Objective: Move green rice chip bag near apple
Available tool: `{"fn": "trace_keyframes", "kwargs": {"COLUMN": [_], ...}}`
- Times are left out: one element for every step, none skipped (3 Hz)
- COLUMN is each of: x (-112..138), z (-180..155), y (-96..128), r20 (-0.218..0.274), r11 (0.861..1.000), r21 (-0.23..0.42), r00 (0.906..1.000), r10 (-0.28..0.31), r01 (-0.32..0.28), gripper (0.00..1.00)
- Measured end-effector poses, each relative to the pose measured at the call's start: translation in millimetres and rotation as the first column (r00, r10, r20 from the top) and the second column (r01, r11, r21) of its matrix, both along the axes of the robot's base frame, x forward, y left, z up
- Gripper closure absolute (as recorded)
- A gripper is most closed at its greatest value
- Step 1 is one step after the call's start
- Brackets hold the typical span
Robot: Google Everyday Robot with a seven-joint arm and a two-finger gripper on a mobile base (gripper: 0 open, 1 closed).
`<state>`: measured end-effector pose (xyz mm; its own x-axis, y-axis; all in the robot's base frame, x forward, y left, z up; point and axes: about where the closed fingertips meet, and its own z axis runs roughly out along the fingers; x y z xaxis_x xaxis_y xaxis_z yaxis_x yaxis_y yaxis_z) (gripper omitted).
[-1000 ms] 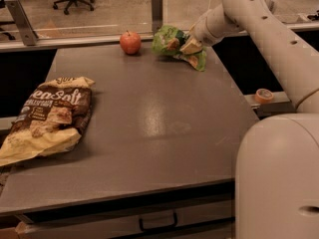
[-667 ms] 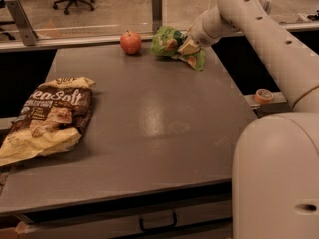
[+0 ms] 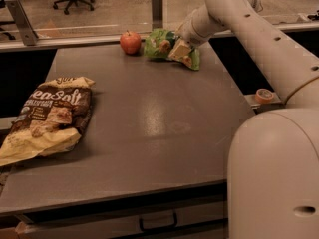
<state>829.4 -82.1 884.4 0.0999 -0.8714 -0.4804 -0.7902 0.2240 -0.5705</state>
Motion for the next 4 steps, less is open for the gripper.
{"fn": "trace_keyframes", "kwargs": {"x": [-2.1, -2.2, -11.0, -43.9], "z": [7.9, 16.7, 49.0, 100.3], "y": [9.8, 12.3, 4.8, -23.1], "r20": [0.012, 0.026, 0.058, 0.084], "r11": [1.0, 1.0, 0.999, 0.992], "r21": [-0.006, -0.001, 0.043, 0.118], "r00": [0.9997, 0.9994, 0.9979, 0.9955], "r10": [0.019, 0.023, 0.029, 0.044], "r01": [-0.019, -0.023, -0.031, -0.054], "gripper": [0.0, 0.0, 0.0, 0.0]}}
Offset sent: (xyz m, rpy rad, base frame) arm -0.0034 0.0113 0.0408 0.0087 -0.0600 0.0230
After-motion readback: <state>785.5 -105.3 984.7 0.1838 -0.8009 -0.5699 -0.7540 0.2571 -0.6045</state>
